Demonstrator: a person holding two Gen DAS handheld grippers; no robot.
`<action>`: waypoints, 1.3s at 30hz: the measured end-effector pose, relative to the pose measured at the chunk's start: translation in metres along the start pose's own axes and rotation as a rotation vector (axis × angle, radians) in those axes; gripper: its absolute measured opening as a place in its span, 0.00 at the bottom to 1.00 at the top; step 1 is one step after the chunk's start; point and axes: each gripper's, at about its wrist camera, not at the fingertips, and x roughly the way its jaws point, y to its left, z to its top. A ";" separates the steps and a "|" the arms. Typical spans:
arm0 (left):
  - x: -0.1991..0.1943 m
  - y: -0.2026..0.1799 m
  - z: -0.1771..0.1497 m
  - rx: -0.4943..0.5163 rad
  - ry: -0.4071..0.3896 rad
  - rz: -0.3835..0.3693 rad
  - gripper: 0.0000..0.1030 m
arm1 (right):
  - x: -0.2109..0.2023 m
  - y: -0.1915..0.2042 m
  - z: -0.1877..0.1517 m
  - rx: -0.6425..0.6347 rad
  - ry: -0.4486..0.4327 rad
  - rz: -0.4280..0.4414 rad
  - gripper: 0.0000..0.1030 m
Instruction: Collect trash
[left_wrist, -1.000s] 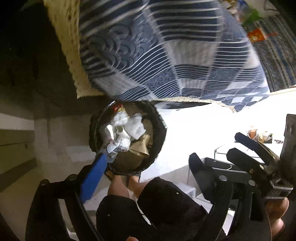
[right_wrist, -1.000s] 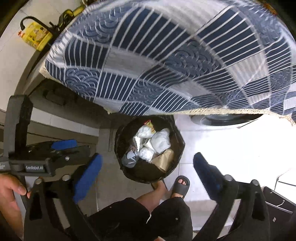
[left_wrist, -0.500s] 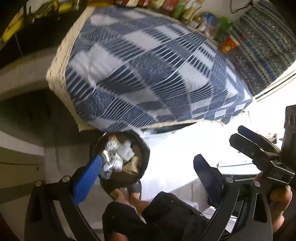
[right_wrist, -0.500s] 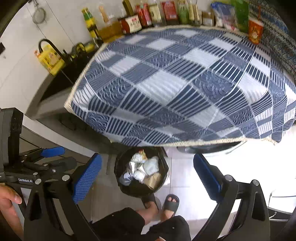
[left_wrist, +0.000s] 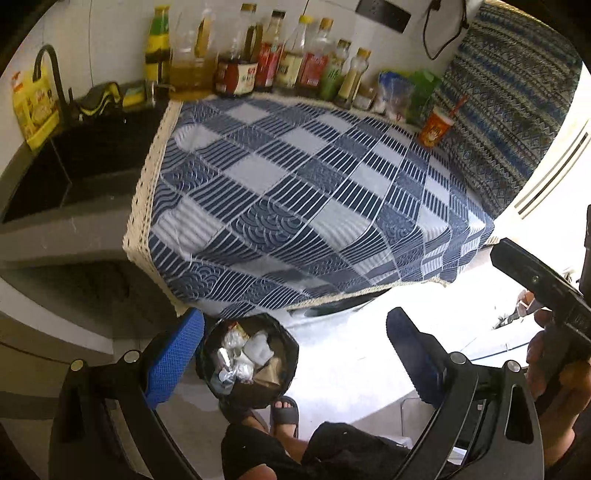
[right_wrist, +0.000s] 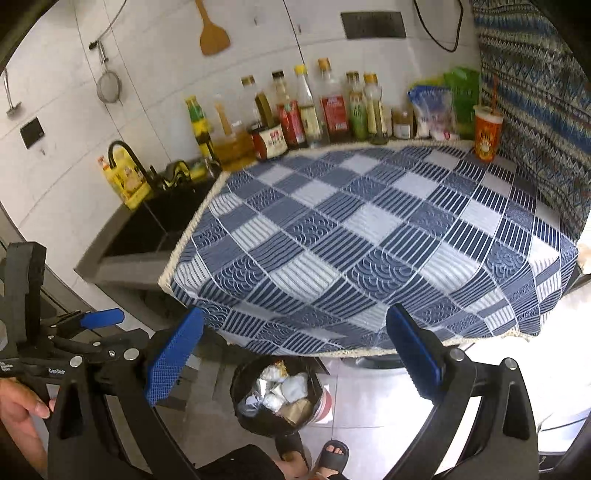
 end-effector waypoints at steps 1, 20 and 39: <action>-0.003 -0.001 0.003 -0.001 -0.007 0.006 0.93 | -0.003 0.000 0.002 -0.004 -0.005 -0.002 0.95; -0.081 -0.034 0.046 0.028 -0.196 0.081 0.93 | -0.055 0.008 0.056 -0.093 -0.119 -0.018 0.95; -0.083 -0.041 0.050 0.054 -0.194 0.056 0.93 | -0.068 0.011 0.058 -0.083 -0.150 -0.026 0.95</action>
